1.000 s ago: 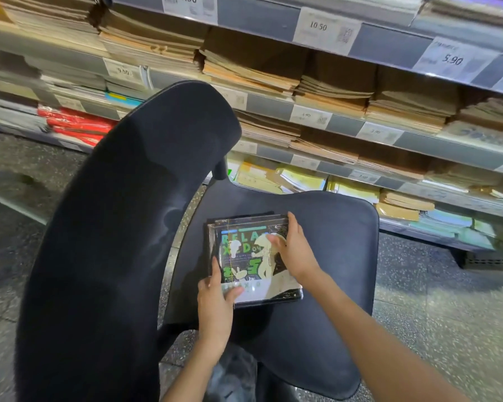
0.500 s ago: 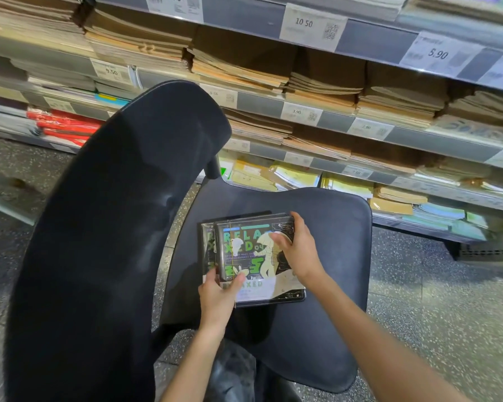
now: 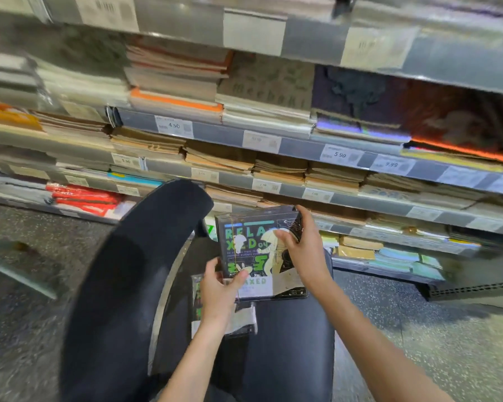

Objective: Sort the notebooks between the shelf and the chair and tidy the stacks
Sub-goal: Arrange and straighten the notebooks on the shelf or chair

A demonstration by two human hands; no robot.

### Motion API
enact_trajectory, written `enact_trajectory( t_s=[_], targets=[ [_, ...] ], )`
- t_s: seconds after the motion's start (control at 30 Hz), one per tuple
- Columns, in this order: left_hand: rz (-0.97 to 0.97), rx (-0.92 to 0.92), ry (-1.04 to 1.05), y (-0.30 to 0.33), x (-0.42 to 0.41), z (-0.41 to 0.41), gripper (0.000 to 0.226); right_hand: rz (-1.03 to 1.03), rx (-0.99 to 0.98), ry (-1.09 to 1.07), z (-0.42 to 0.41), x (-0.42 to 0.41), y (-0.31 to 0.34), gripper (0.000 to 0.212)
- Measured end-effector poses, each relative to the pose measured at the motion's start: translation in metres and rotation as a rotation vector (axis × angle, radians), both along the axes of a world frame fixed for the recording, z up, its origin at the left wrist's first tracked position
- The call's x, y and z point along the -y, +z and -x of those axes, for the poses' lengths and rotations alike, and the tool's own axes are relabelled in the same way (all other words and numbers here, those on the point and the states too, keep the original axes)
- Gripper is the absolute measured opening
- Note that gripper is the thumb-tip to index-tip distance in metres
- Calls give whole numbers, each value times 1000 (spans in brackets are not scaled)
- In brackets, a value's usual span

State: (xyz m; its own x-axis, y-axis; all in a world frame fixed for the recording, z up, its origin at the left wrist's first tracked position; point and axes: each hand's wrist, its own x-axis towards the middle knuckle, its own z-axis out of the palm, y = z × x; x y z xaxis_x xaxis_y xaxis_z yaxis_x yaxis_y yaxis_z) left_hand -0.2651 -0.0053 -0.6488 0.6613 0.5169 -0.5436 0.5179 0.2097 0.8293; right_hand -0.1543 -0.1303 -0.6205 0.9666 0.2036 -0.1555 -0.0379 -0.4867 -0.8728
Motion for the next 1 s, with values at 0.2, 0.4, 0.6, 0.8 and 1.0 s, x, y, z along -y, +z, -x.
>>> enact_trajectory(
  t_s=[0.2,0.4,0.6,0.8,1.0],
  targets=[
    [-118,187,-67,106,1,-42,42,-62,184,-52,-30,9,116,61],
    [-201,364,-91,221,4,-71,53,-150,364,-84,-44,18,237,61],
    [-288,545,-135,321,9,-85,46,-216,484,-112,-51,28,345,63],
    [-363,664,-156,416,10,-103,42,-186,665,-144,-63,29,440,62],
    [-409,726,-131,498,-5,-131,61,-187,850,-173,-83,19,517,59]
  ],
)
